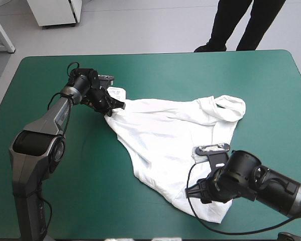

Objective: Fold the cloth

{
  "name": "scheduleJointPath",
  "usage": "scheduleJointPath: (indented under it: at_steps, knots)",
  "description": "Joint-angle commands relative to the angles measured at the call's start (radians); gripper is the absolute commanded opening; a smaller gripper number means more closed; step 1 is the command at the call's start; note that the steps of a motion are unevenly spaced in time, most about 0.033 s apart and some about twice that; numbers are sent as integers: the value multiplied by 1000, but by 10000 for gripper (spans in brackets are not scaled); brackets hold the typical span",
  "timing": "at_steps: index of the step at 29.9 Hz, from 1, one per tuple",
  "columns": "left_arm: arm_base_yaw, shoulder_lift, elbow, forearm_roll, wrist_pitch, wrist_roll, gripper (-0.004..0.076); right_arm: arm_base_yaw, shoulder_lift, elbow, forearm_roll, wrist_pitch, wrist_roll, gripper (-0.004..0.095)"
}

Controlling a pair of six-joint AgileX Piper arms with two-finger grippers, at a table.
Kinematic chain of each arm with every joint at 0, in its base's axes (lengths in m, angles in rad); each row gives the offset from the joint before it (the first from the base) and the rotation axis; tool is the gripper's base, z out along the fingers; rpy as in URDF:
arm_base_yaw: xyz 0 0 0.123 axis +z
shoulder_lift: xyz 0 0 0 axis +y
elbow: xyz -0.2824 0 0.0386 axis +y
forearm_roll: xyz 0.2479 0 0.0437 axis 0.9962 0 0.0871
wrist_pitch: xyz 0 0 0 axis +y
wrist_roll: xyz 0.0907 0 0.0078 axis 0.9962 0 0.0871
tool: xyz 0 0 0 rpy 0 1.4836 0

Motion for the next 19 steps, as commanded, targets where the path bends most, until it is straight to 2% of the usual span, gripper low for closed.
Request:
scheduleJointPath:
  at_steps: [1,6,11,19]
  knots:
    - [-2,-44,-19,-53,4,8,-10,103,-23,34,-66,12,137,522]
    - [-2,-44,-19,-84,-11,18,-10,189,-23,147,-53,12,253,523]
    - [-2,-44,-19,-84,-20,21,-10,199,-23,216,-69,7,280,523]
    - [-2,-44,-19,-84,-21,35,-10,196,-23,355,-71,-187,359,522]
